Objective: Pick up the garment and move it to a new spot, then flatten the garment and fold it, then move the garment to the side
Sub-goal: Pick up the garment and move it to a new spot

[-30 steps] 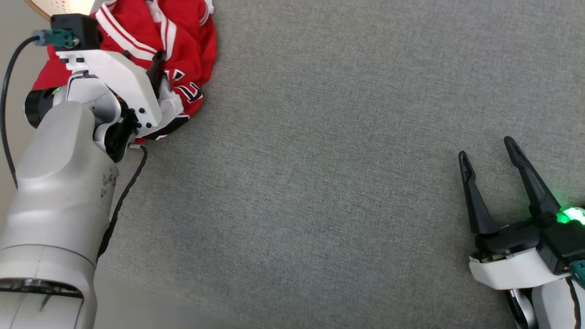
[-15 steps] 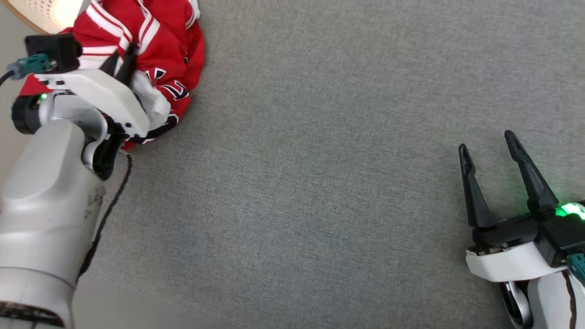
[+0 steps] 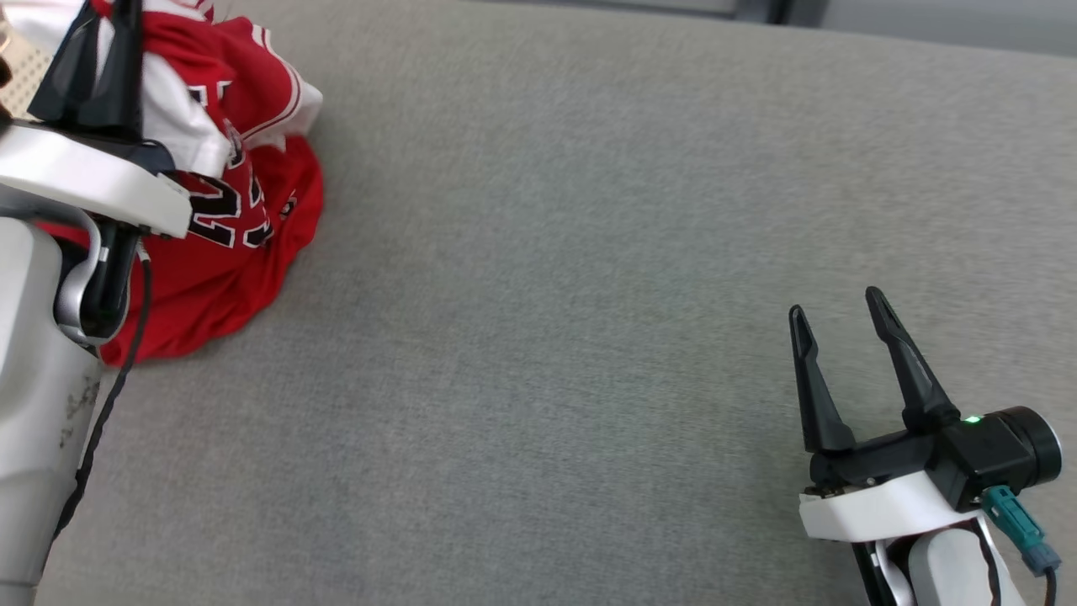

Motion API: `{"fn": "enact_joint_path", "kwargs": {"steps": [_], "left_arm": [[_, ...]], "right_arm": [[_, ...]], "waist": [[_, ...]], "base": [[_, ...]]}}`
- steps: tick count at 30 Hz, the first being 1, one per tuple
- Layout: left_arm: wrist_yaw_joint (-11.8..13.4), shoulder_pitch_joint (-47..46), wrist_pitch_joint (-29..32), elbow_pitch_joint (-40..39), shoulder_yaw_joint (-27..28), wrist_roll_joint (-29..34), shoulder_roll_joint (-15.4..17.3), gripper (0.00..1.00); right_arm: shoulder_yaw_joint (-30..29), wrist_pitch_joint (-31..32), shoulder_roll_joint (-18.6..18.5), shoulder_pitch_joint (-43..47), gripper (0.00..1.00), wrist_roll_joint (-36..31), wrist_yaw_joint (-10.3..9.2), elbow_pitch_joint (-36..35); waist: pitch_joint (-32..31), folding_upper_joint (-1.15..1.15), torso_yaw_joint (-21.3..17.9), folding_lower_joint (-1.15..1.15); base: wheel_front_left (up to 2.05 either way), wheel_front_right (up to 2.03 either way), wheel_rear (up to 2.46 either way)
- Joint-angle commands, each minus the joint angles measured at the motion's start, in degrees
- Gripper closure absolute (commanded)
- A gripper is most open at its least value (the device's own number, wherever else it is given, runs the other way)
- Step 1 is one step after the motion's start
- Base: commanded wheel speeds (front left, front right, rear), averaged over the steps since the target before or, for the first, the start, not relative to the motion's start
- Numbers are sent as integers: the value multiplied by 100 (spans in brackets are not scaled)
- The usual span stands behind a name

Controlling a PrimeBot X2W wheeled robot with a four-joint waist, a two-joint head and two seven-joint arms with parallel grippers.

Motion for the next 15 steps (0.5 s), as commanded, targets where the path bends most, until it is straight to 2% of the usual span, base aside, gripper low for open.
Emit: {"fn": "enact_joint_path", "kwargs": {"steps": [1,2,7,15], "left_arm": [[48,73,-24,-90,10,72,51,100],[139,224,-23,-574,-36,178,95,100],[361,421,303,-1705,-165,255,148,100],[749,394,857,-2901,-189,101,-8,100]], "right_arm": [[2,-6,8,64,0,40,-14,23],[15,-6,43,110,0,91,-14,50],[131,-6,72,184,0,410,-14,60],[175,-6,72,101,0,937,-13,-19]], "waist": [[-344,0,-322,0],[-537,0,-502,0],[-924,0,-1058,0],[-977,0,-2275,0]], "base": [[0,0,0],[0,0,0],[0,0,0],[0,0,0]]}}
